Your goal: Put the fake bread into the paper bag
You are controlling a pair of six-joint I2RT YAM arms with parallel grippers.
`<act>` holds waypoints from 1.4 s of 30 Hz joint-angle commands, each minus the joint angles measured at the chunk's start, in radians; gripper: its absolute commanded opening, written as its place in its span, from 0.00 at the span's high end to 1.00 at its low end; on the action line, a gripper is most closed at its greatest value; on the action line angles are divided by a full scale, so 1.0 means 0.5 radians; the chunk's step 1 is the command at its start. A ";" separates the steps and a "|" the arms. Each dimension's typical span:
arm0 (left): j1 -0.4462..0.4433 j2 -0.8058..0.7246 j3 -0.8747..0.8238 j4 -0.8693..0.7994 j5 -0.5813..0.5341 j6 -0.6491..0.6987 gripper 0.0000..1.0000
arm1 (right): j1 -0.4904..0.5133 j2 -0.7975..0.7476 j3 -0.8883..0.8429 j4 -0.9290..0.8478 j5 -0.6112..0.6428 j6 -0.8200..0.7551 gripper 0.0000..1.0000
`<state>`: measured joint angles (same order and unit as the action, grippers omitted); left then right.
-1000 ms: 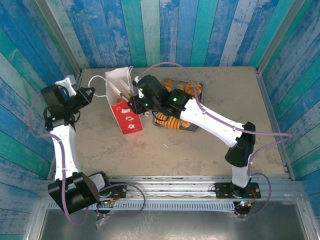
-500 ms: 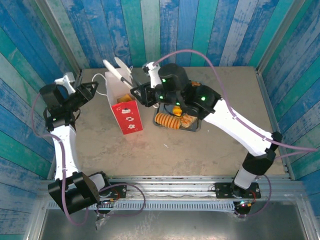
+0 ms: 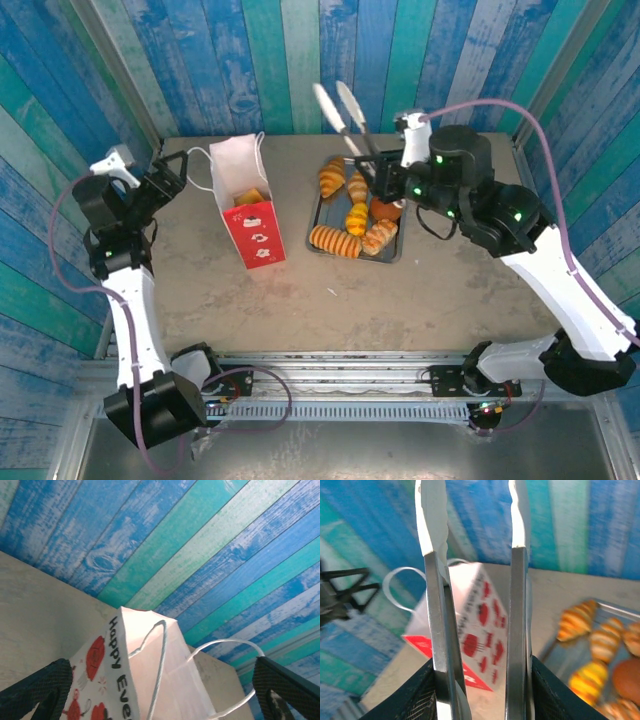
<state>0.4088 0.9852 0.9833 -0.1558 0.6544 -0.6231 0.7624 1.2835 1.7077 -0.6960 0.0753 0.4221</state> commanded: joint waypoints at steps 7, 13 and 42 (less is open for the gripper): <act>0.008 -0.080 -0.277 -0.111 -0.212 0.237 0.06 | -0.451 0.001 -0.600 -0.179 -0.276 0.037 0.56; 0.006 -0.099 -0.365 -0.085 -0.192 0.278 0.06 | -0.585 0.131 -0.748 -0.180 -0.380 0.007 0.55; 0.003 0.018 -0.131 0.100 0.284 0.053 0.06 | -0.669 0.681 -0.752 -0.145 -0.632 0.003 0.53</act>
<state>0.4088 0.9855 0.8734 -0.1390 0.7635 -0.5777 0.4305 1.6119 1.3254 -0.7696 -0.2226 0.4301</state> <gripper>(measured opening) 0.940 0.471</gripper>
